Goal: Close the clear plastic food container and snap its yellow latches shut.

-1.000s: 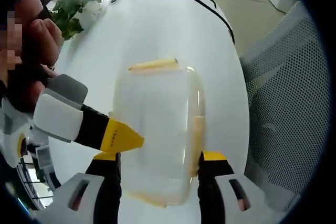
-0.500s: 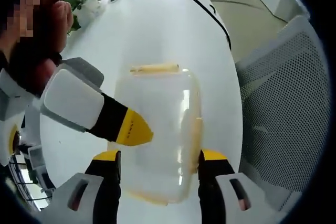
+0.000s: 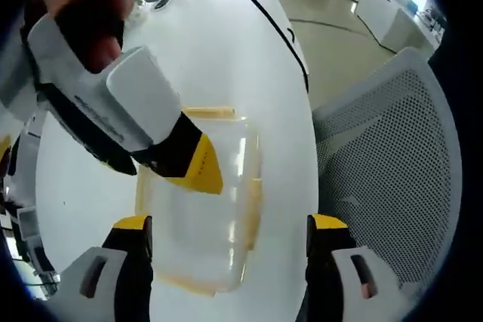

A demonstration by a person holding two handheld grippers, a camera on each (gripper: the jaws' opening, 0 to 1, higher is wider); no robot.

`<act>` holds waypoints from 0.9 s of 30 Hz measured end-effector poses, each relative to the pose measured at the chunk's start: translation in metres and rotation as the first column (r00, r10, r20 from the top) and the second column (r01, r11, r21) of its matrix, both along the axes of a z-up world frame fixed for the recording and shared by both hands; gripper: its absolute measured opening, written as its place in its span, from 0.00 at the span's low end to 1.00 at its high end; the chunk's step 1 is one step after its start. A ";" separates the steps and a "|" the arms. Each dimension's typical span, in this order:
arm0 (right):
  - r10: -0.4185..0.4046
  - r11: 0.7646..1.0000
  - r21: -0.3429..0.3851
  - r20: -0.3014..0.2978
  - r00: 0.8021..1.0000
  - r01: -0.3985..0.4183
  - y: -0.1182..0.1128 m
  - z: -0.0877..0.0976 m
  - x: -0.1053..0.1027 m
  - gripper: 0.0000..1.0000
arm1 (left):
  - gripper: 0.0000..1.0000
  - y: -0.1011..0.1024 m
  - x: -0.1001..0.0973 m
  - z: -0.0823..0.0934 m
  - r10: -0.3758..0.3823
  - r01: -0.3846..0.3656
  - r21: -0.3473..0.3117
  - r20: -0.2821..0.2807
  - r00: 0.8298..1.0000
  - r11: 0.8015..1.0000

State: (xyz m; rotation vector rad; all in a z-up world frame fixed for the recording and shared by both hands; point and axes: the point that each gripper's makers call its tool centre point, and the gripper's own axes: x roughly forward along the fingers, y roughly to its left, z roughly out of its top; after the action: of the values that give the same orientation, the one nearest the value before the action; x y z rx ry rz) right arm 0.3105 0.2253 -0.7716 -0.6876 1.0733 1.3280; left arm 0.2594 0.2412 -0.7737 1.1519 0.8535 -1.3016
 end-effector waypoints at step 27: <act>-0.051 0.982 0.187 0.114 0.992 0.029 0.001 0.009 -0.026 1.00 | 0.99 0.007 0.019 0.012 -0.041 0.039 -0.046 -0.049 0.998 0.998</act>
State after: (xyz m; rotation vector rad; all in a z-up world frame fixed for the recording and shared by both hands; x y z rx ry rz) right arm 0.2844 0.2260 -0.7627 -0.5951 0.8519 1.3169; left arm 0.2781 0.2483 -0.7620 1.1097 0.8371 -1.3807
